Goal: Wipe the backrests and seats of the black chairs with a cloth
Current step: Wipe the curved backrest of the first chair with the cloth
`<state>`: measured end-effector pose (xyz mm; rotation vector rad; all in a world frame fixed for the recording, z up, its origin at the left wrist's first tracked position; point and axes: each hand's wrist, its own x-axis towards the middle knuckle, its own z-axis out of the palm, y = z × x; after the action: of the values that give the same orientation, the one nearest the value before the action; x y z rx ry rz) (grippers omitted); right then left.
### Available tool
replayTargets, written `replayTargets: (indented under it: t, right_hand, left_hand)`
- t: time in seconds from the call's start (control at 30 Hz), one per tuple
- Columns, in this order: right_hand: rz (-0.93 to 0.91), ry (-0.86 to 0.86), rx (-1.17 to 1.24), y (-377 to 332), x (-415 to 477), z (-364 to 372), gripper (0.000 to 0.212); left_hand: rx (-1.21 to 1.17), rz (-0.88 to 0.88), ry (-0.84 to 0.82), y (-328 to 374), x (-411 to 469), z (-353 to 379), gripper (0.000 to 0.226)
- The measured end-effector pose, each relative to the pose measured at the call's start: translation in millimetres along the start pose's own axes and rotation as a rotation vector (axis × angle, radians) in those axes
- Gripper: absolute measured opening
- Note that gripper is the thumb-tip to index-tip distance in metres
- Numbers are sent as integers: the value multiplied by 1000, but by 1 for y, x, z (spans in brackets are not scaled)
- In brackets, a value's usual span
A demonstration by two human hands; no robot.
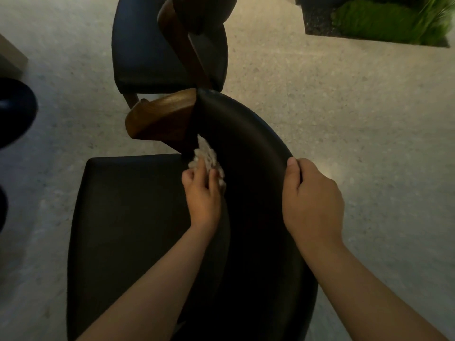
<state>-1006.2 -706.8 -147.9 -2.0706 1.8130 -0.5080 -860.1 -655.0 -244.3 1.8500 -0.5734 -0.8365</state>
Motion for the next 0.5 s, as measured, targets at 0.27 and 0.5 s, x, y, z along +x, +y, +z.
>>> replayTargets:
  t: [0.27,0.5]
  right_hand:
    - [7,6,-9,-2,-1,-1,45]
    - [25,-13,-49,-5,-1,-2,44]
  left_hand:
    - [86,-389,-319,-18,26,-21,28]
    - [143,213,-61,55,2,-34,37]
